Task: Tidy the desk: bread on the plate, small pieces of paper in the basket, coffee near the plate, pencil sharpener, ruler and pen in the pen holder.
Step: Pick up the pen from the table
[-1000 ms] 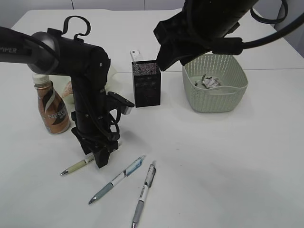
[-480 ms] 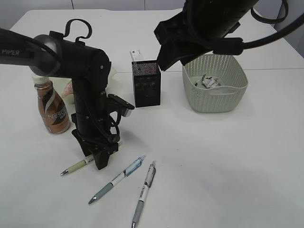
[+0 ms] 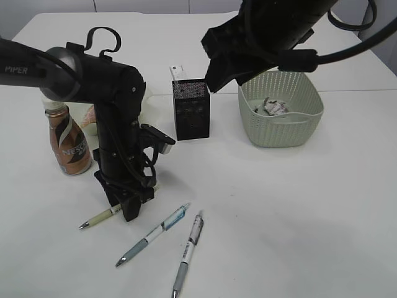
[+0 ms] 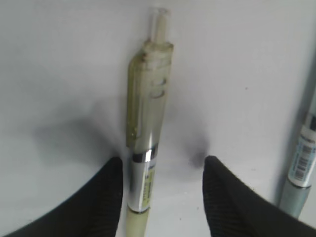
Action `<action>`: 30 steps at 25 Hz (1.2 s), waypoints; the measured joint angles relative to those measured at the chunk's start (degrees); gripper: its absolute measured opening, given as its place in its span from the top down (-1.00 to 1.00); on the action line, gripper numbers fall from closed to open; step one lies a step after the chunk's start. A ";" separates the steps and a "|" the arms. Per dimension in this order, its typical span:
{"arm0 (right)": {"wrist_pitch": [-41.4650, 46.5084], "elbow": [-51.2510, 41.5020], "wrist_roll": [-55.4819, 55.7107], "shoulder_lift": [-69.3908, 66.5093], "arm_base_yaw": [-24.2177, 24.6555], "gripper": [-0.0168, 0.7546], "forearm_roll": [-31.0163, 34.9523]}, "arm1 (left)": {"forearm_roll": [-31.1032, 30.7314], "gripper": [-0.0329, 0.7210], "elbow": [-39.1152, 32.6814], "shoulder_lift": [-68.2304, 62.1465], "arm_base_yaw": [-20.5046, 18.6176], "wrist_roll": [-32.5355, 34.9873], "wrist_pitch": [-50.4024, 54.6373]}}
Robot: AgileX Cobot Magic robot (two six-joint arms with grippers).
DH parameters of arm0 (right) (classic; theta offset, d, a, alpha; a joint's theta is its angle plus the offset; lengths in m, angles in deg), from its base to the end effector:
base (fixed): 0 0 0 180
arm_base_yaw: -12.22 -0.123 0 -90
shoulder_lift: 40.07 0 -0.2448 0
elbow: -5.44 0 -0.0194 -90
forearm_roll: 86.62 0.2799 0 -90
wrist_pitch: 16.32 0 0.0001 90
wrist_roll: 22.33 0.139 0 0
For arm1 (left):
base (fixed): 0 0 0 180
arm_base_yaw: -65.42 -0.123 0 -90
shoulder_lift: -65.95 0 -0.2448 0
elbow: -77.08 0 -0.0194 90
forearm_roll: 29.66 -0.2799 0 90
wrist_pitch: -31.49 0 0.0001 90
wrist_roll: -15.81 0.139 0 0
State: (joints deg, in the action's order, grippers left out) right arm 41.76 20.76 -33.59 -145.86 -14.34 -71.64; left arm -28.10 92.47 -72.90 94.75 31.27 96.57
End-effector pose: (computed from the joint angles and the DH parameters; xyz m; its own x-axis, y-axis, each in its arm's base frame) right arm 0.3613 0.2147 0.2610 -0.7242 -0.4231 -0.5446 -0.5827 0.7978 0.1551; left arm 0.3539 -0.2028 0.0085 -0.7093 0.6915 0.1372 0.6906 0.7206 -0.0615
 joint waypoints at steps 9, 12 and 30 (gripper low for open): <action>0.00 0.00 0.00 0.00 0.00 -0.04 -1.05 | -1.19 0.34 1.23 -1.78 0.00 0.00 1.44; 0.09 0.00 0.00 0.00 0.00 -0.04 -1.42 | -1.56 0.51 1.59 -2.28 0.00 0.00 1.99; 0.35 0.00 0.00 0.00 0.00 -0.04 -1.28 | 6.08 0.75 6.73 -2.98 0.00 -7.30 4.05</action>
State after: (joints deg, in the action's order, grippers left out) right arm 42.10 20.76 -33.59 -145.86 -14.34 -72.93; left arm -22.02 99.20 -75.88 94.75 23.97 100.62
